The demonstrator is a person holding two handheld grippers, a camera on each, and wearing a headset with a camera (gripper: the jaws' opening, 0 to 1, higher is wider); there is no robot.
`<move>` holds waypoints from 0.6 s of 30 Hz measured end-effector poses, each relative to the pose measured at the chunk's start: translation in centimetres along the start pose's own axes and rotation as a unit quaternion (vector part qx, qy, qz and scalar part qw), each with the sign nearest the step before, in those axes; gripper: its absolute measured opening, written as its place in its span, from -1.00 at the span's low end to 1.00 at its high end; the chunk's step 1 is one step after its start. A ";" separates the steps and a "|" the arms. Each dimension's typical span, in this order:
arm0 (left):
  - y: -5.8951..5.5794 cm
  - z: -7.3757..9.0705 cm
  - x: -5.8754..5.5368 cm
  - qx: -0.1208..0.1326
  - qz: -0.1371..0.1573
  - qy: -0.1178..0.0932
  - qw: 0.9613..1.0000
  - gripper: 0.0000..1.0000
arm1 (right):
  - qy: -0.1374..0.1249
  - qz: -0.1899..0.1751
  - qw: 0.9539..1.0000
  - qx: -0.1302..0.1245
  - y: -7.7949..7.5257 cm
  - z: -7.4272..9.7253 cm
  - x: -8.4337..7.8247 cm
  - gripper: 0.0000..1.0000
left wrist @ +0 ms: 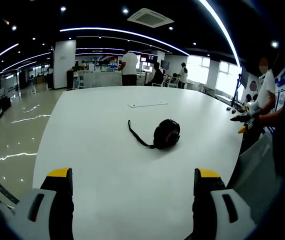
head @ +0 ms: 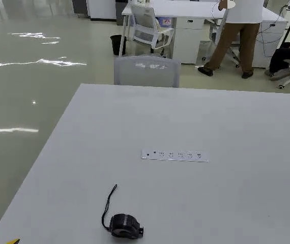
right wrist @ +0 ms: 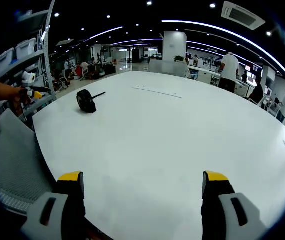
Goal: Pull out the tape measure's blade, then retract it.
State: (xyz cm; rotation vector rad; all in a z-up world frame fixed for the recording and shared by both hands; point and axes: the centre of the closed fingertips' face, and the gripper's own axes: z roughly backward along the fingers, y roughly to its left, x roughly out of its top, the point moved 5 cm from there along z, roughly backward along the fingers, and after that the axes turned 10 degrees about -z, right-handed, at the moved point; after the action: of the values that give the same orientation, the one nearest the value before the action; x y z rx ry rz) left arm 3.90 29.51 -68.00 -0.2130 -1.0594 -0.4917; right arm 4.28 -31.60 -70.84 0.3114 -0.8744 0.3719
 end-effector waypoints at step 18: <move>-0.5 -0.1 0.2 0.003 0.004 -0.002 1.000 0.99 | -0.001 0.001 1.000 -0.001 0.0 0.2 0.0 1.00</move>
State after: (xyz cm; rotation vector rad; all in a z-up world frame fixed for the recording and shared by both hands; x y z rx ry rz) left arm 3.81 28.95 -67.90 -0.2134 -1.0635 -0.4822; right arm 4.18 -31.71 -70.73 0.3098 -0.8770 0.3725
